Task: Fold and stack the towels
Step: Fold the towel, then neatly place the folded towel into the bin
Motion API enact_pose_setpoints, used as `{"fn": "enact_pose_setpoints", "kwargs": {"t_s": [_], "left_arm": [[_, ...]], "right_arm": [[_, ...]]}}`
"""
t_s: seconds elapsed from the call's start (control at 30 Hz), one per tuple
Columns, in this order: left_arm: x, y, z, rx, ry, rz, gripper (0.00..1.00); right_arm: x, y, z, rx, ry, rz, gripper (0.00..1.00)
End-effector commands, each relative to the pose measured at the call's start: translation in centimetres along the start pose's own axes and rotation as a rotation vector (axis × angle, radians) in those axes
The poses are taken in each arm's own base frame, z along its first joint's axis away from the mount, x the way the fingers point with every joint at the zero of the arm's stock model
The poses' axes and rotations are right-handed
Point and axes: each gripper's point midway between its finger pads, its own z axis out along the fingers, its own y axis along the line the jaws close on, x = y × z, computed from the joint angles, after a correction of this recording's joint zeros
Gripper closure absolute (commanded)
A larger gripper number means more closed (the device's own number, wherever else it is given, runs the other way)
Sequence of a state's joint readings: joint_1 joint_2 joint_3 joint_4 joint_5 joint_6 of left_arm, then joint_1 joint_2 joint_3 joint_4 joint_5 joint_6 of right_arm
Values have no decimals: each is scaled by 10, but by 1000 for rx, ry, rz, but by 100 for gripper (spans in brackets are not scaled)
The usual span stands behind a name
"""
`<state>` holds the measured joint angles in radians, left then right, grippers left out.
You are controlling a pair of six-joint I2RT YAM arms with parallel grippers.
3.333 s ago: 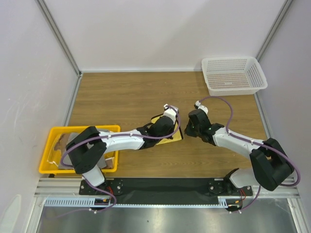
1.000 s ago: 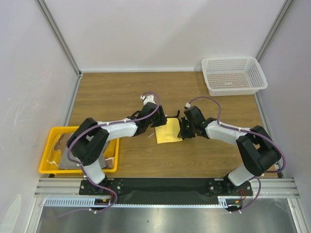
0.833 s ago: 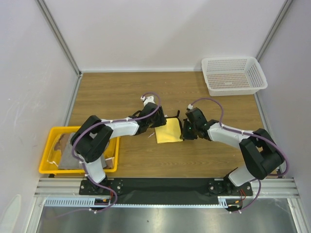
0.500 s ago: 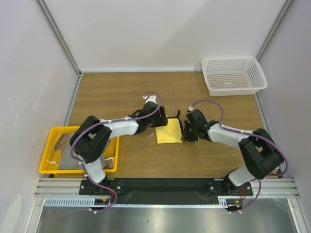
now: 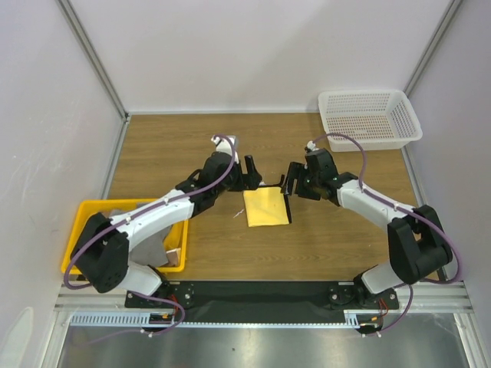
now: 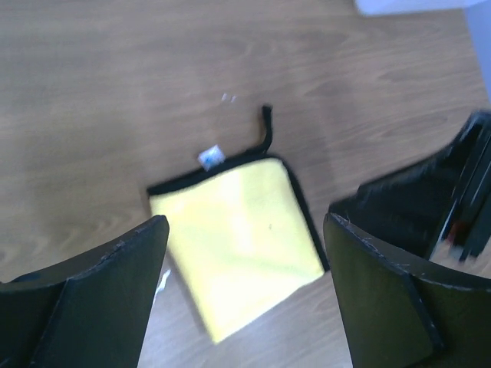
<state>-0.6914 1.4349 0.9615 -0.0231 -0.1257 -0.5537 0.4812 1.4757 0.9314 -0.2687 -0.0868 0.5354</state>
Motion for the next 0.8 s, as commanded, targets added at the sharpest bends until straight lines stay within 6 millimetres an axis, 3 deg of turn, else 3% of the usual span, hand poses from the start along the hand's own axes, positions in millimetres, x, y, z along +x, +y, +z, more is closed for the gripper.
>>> {"fn": "enact_pose_setpoints", "kwargs": {"t_s": [0.0, 0.47, 0.6, 0.77], "left_arm": [[34, 19, -8, -41, 84, -39, 12], [91, 42, -9, -73, 192, -142, 16], [93, 45, -15, -75, 185, -140, 16], [84, 52, -23, -104, 142, -119, 15]], "right_arm": [[-1, -8, 13, 10, 24, -25, 23], [32, -16, 54, -34, 125, -14, 36], [40, -19, 64, -35, 149, -7, 39], [50, -20, 73, -50, 174, 18, 50]]}}
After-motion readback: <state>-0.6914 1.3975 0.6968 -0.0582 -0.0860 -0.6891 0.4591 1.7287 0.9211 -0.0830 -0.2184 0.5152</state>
